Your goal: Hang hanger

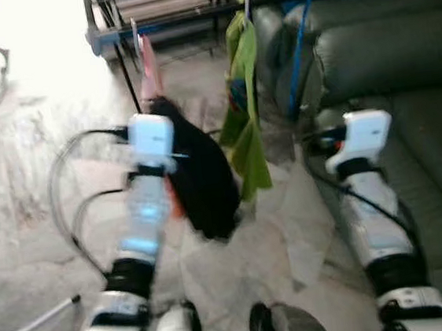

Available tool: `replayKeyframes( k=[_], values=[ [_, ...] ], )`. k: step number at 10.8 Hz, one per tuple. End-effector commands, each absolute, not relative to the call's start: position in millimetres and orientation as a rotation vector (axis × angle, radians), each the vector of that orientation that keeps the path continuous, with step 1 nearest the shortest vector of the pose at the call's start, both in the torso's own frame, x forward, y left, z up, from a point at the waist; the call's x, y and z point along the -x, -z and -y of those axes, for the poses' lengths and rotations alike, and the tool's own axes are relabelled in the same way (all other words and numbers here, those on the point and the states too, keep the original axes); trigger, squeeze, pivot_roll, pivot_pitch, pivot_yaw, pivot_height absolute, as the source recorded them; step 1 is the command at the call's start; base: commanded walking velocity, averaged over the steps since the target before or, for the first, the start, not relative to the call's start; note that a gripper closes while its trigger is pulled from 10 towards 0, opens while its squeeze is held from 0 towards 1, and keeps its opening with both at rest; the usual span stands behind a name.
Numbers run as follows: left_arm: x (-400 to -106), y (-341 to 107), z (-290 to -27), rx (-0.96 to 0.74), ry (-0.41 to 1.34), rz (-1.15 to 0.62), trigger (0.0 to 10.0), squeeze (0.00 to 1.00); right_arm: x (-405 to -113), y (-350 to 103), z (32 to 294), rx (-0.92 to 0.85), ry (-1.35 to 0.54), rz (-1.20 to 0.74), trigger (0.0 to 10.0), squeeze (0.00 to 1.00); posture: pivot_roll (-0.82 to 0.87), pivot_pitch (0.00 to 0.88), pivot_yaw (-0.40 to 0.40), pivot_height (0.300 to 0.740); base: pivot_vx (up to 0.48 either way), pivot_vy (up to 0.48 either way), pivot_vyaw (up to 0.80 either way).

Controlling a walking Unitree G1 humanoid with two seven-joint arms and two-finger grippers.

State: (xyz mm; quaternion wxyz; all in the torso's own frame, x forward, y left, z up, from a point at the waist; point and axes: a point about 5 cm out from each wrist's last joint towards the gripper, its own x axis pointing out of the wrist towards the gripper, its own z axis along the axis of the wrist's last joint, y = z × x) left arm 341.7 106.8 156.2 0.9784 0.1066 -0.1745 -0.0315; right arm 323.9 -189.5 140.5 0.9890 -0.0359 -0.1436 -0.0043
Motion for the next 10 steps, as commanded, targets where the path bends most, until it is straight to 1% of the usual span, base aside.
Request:
replayKeyframes(
  k=[1, 8, 10],
  values=[
    [-342.7, -164.8, -111.9, -0.220, 0.046, 0.392, 10.0, 0.00, -323.1, -140.1, 186.9, 0.067, -0.001, 0.288, 10.0, 0.00, -0.10, 0.184, -0.012, 0.740, 0.356, 0.000, 0.00],
    [-342.9, -163.1, -111.4, -0.217, 0.044, 0.381, 10.0, 0.00, -324.1, -140.8, 189.9, 0.077, 0.003, 0.287, 10.0, 0.00, -0.10, 0.172, -0.017, 0.740, 0.389, 0.275, 0.00],
    [-343.3, -163.1, -111.6, -0.225, 0.036, 0.379, 10.0, 0.00, -325.8, -141.4, 190.2, 0.081, 0.001, 0.284, 10.0, 0.00, -0.10, 0.170, -0.018, 0.740, 0.000, 0.000, 0.00]
  ],
)
